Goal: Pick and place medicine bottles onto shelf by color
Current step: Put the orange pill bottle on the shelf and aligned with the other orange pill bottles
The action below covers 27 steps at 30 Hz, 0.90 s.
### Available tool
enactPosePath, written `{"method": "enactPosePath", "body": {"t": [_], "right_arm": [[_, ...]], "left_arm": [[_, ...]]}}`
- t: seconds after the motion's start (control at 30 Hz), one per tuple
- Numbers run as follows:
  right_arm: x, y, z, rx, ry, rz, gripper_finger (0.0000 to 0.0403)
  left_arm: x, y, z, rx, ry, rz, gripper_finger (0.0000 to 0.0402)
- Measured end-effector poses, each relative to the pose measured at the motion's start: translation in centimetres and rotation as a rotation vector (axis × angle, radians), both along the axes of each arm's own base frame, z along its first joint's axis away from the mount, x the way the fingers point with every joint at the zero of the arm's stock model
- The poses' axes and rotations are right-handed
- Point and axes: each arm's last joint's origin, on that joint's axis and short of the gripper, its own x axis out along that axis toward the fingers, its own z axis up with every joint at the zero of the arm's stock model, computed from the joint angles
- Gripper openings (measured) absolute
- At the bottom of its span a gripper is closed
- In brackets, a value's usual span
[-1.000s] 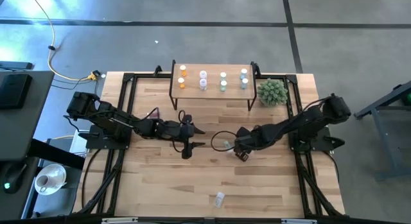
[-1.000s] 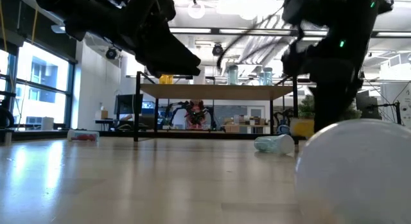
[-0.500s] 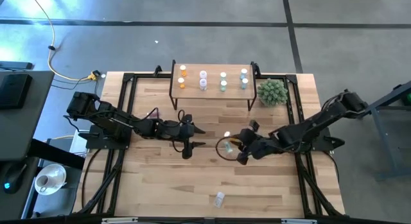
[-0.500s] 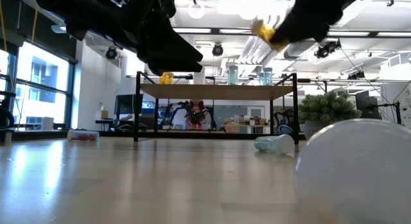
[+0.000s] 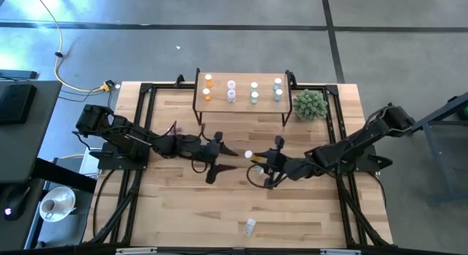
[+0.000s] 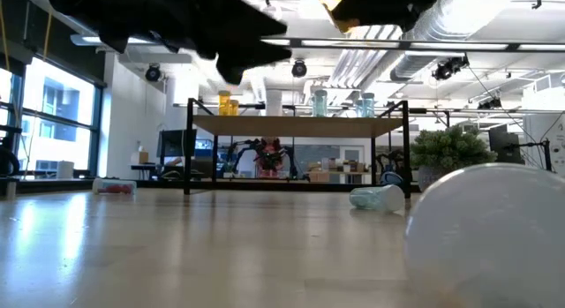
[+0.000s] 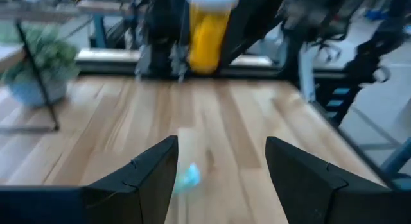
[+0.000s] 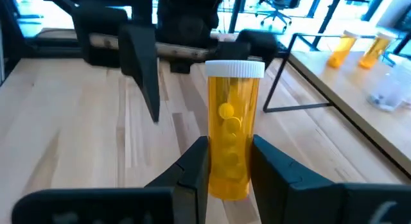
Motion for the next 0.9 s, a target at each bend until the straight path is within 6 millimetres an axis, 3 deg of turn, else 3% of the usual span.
{"method": "enactPosePath", "body": {"t": [0.27,0.57,0.9], "right_arm": [[1.8,0.9,-1.5,-0.03,-0.038,0.04,0.0074],[2.4,1.3,-1.7,0.038,-0.083,0.076,0.0074],[2.4,1.1,-2.2,0.114,-0.053,0.069,0.0074]], "left_arm": [[0.1,-1.1,1.1,0.026,-0.117,-0.058,0.0223],[0.0,-1.4,1.0,0.047,-0.098,0.052,0.0223],[-2.6,-0.9,4.3,-0.018,-0.074,0.075,0.0223]]}}
